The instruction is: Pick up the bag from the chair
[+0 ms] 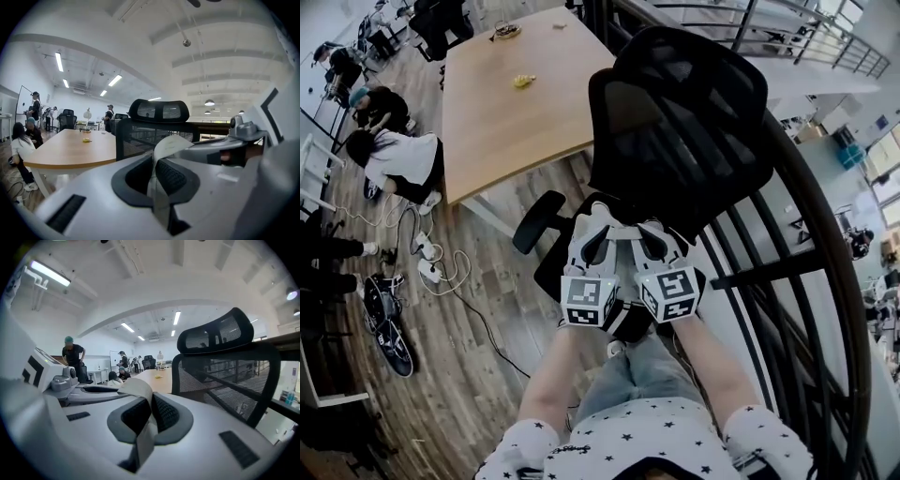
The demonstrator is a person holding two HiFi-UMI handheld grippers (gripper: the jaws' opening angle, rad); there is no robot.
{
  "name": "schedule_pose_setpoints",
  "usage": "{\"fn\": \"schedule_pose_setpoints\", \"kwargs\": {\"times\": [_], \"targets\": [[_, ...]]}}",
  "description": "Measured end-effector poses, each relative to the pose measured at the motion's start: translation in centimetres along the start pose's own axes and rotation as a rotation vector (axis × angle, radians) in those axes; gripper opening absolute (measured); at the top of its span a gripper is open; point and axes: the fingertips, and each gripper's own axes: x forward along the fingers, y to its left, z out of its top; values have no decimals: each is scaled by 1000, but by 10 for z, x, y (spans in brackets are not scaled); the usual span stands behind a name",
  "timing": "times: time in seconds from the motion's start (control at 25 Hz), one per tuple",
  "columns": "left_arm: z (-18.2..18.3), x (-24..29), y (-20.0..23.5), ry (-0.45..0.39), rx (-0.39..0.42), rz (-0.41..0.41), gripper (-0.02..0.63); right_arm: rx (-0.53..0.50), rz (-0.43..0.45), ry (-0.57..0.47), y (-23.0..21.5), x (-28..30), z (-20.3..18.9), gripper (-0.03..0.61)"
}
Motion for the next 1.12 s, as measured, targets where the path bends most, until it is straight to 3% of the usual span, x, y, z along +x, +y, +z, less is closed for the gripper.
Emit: {"fn": "schedule_pose_setpoints", "kwargs": {"times": [0.28,0.68,1.12], "targets": [[19,-69,-38,-32,7,25,21,54,15,-35,42,-68,15,-3],[44,-162,-76,-93,-62,114,21,61,93,-56,101,-145,40,-5],[41,-280,-153,-156,-103,218,15,85,207,-40,158,-252,26,-5]]}}
